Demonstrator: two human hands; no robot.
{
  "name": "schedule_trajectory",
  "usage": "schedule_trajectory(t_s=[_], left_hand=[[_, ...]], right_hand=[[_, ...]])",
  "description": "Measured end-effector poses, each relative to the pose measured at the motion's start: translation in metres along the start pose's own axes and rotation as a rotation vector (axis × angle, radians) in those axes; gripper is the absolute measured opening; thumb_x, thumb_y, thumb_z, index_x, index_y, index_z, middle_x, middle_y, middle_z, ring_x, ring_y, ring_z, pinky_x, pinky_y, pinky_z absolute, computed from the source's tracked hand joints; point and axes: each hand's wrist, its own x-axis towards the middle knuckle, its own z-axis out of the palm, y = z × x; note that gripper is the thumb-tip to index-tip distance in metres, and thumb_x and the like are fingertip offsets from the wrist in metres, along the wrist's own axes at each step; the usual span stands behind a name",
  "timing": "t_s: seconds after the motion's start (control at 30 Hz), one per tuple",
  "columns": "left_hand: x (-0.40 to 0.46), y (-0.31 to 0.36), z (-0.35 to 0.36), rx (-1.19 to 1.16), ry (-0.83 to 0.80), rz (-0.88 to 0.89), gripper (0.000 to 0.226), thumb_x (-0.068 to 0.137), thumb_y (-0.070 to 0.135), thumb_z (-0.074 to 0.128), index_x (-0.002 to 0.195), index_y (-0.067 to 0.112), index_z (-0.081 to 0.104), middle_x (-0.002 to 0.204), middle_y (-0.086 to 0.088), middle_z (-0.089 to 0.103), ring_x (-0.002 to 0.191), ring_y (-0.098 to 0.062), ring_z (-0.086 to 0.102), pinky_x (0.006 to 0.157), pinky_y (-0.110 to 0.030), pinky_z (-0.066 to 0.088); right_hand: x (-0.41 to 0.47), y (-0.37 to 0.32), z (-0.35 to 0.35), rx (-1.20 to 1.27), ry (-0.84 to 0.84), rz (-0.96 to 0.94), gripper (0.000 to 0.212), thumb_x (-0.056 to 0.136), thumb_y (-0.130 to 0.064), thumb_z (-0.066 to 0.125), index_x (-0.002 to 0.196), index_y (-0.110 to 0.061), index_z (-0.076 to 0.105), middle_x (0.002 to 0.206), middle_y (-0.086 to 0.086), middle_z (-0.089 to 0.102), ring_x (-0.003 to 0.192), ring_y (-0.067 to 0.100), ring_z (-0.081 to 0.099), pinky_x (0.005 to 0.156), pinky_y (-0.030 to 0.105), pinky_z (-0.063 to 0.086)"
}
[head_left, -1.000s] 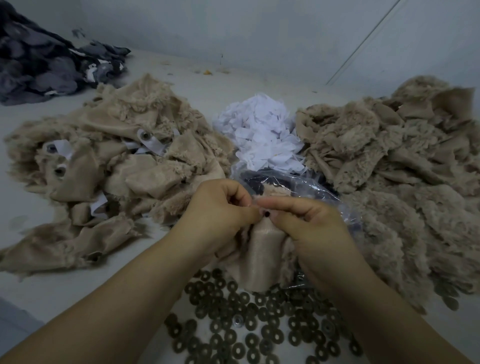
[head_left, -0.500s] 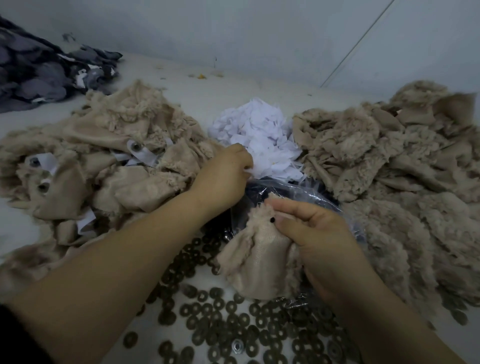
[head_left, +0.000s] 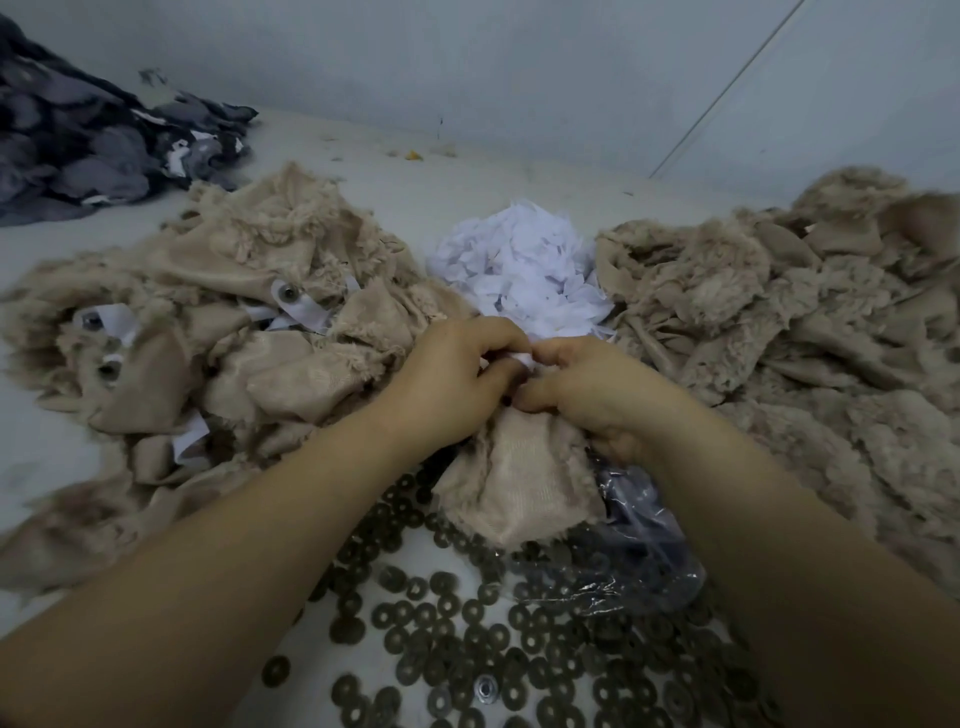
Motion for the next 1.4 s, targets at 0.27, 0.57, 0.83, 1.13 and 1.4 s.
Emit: schedule_trajectory(t_s=[0.27, 0.57, 0.83, 1.13, 1.4], left_hand=[[0.001, -0.002, -0.002, -0.399, 0.287, -0.225, 0.018, 0.094, 0.01, 0.06, 0.08, 0.017, 0.069, 0.066, 0.002, 0.064, 0.061, -0.016, 0.06, 0.059, -0.025, 0.052], [-0.002, 0.0, 0.0, -0.237, 0.027, -0.404, 0.02, 0.087, 0.008, 0.066, 0.101, 0.022, 0.067, 0.095, -0.002, 0.065, 0.077, -0.015, 0.062, 0.073, -0.031, 0.054], [0.008, 0.015, 0.009, -0.251, 0.239, -0.313, 0.008, 0.088, 0.009, 0.071, 0.084, 0.002, 0.074, 0.083, -0.012, 0.068, 0.071, -0.023, 0.061, 0.07, -0.035, 0.053], [0.004, 0.014, 0.001, -0.609, 0.459, -0.236, 0.022, 0.101, 0.01, 0.048, 0.082, 0.011, 0.059, 0.061, -0.007, 0.063, 0.044, -0.019, 0.055, 0.043, -0.026, 0.042], [0.001, 0.009, 0.002, -0.678, 0.278, -0.307, 0.023, 0.106, 0.015, 0.036, 0.089, 0.012, 0.05, 0.062, -0.011, 0.067, 0.043, -0.026, 0.054, 0.043, -0.029, 0.044]], right_hand=[[0.007, 0.008, 0.002, -0.066, 0.123, 0.098, 0.009, 0.067, -0.001, 0.072, 0.075, 0.002, 0.071, 0.071, 0.015, 0.065, 0.066, 0.027, 0.062, 0.064, 0.035, 0.049], [0.003, 0.014, 0.006, -0.163, 0.152, 0.002, 0.025, 0.082, -0.003, 0.072, 0.062, -0.016, 0.064, 0.046, -0.009, 0.055, 0.041, 0.003, 0.049, 0.044, 0.017, 0.037], [-0.003, 0.007, 0.009, -0.31, 0.155, -0.031, 0.021, 0.088, -0.014, 0.07, 0.07, -0.005, 0.063, 0.056, 0.004, 0.047, 0.049, 0.013, 0.039, 0.048, 0.025, 0.03], [0.005, 0.008, 0.007, -0.263, 0.19, 0.004, 0.016, 0.082, -0.004, 0.069, 0.068, 0.0, 0.063, 0.064, 0.011, 0.057, 0.06, 0.021, 0.051, 0.058, 0.026, 0.04], [-0.003, 0.001, 0.014, -0.355, 0.25, -0.16, 0.047, 0.084, -0.013, 0.071, 0.129, -0.025, 0.062, 0.108, -0.014, 0.06, 0.1, 0.01, 0.061, 0.081, 0.01, 0.047]])
